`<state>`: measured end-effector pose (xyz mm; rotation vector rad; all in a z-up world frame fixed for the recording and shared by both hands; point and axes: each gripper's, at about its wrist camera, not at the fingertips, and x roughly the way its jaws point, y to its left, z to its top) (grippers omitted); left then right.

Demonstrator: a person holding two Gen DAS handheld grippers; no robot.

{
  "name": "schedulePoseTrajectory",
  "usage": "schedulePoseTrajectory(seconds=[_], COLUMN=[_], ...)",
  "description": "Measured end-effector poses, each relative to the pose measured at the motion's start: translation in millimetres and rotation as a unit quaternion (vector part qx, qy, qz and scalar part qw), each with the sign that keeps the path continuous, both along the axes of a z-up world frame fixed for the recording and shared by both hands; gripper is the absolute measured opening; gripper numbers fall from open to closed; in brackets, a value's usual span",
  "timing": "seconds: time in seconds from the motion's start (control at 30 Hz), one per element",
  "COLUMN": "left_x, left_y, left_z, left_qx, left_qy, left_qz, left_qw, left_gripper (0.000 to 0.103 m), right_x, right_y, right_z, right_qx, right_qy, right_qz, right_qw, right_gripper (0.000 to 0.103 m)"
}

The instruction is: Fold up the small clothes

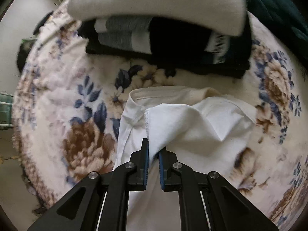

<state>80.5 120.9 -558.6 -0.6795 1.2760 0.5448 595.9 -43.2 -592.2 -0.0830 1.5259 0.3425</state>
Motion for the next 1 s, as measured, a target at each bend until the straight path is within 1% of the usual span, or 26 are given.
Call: schedulePoseTrajectory(seconds=[0.03,0.1,0.17,0.2,0.23,0.27,0.3,0.37,0.4,0.43,0.47,0.5,0.53,0.57,0.6,0.63,0.67,0.73,0.77,0.8,0.83,0.87,0.93,1.0], left_x=[-2,-8,-15,-20,-27,-35,-45,-66,-80,-88,-96,-100,-102,-99,-97,-87,-78,-62,-52,-45,-41,-41,-56,-83], left_y=[10,25,39,45,52,58,65,77,86,90,93,94,92,86,80,68,55,34,22,11,6,3,11,29], left_z=[-4,-7,-8,-7,-7,-7,-6,-7,-7,-6,-3,-1,5,10,14,18,18,13,5,-7,-15,-26,-33,-28], left_qx=[-0.003,-0.018,-0.021,-0.023,-0.026,-0.020,-0.018,-0.013,-0.020,-0.028,-0.043,-0.056,-0.081,-0.096,-0.105,-0.123,-0.135,-0.143,-0.144,-0.132,-0.113,-0.087,-0.064,-0.027], left_qy=[0.006,0.004,0.009,0.012,0.017,0.021,0.025,0.039,0.036,0.029,0.014,-0.002,-0.033,-0.052,-0.065,-0.082,-0.085,-0.075,-0.059,-0.031,-0.006,0.034,0.060,0.077], left_qz=[0.002,0.009,0.014,0.017,0.025,0.036,0.049,0.076,0.098,0.112,0.129,0.134,0.137,0.134,0.127,0.107,0.089,0.066,0.055,0.045,0.040,0.039,0.055,0.085], left_qw=[1.0000,0.9998,0.9996,0.9995,0.9992,0.9989,0.9983,0.9962,0.9943,0.9928,0.9906,0.9893,0.9866,0.9850,0.9843,0.9832,0.9832,0.9847,0.9864,0.9897,0.9928,0.9948,0.9946,0.9930], left_gripper=[0.004,0.005,0.006,0.008,0.008,0.008,0.008,0.008,0.008,0.007,0.006,0.009,0.016,0.022,0.042,0.061,0.065,0.065,0.065,0.065,0.065,0.065,0.065,0.065], right_x=[-1,-2,-3,-4,-3,-3,-3,-1,1,2,3,3,2,-1,-3,-6,-11,-23,-28,-35,-39,-43,-51,-51], right_y=[4,9,12,15,18,21,23,25,25,25,24,21,19,17,15,14,12,5,4,2,-2,-4,-13,-25], right_z=[-3,-11,-15,-17,-19,-22,-22,-23,-23,-22,-19,-14,-9,-1,7,13,18,25,26,27,29,29,29,27], right_qx=[-0.008,-0.017,-0.022,-0.024,-0.026,-0.027,-0.025,-0.018,-0.008,0.009,0.032,0.053,0.070,0.084,0.087,0.088,0.088,0.077,0.073,0.067,0.055,0.044,0.029,0.025], right_qy=[-0.001,0.002,0.002,0.005,0.010,0.017,0.022,0.035,0.046,0.057,0.068,0.075,0.080,0.081,0.076,0.072,0.068,0.064,0.062,0.057,0.049,0.041,0.032,0.037], right_qz=[-0.001,-0.008,-0.011,-0.009,-0.006,-0.001,0.000,0.000,-0.003,-0.004,-0.004,-0.004,-0.002,0.003,0.008,0.012,0.017,0.028,0.034,0.045,0.056,0.064,0.070,0.059], right_qw=[1.000,1.000,1.000,1.000,1.000,0.999,0.999,0.999,0.999,0.998,0.997,0.996,0.994,0.993,0.993,0.993,0.994,0.995,0.995,0.995,0.996,0.996,0.997,0.997], right_gripper=[0.009,0.009,0.009,0.009,0.010,0.011,0.014,0.015,0.019,0.027,0.033,0.046,0.050,0.050,0.050,0.050,0.050,0.050,0.050,0.050,0.050,0.050,0.050,0.050])
